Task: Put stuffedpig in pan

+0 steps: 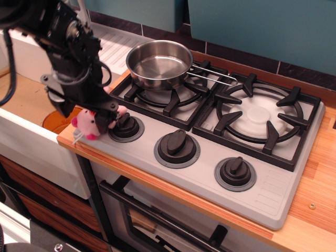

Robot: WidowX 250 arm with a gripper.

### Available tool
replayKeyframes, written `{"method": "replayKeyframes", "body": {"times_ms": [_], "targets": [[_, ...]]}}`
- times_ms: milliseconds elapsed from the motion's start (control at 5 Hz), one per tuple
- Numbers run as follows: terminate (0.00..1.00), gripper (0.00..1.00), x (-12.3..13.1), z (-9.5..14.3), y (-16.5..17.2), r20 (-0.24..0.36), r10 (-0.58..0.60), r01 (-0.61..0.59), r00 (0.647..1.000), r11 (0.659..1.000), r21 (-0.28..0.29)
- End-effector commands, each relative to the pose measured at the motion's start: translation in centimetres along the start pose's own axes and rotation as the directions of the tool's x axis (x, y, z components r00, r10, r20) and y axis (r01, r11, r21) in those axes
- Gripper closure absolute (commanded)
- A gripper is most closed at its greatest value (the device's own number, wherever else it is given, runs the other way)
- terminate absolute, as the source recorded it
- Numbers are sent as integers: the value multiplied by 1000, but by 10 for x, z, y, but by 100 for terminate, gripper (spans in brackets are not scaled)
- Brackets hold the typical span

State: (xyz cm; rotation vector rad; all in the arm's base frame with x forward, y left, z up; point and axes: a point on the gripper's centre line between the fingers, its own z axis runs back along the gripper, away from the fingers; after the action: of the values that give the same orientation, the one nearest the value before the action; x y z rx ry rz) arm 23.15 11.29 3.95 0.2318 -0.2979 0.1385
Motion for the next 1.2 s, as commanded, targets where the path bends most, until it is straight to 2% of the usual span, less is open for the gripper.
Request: {"method": "replayKeyframes", "body": {"times_ms": [0, 200, 400, 800, 1000], "targets": [[0, 100, 10, 2, -5, 23, -7, 7, 1000, 999, -33], [0, 100, 14, 4, 0, 15, -30, 31, 999, 998, -60], [0, 100, 20, 15, 9, 5, -62, 62, 998, 998, -26], [0, 100, 51, 87, 35, -74, -104, 111, 992, 989, 94], [0, 100, 75, 113, 37, -98, -139, 147, 985, 985, 85]]}}
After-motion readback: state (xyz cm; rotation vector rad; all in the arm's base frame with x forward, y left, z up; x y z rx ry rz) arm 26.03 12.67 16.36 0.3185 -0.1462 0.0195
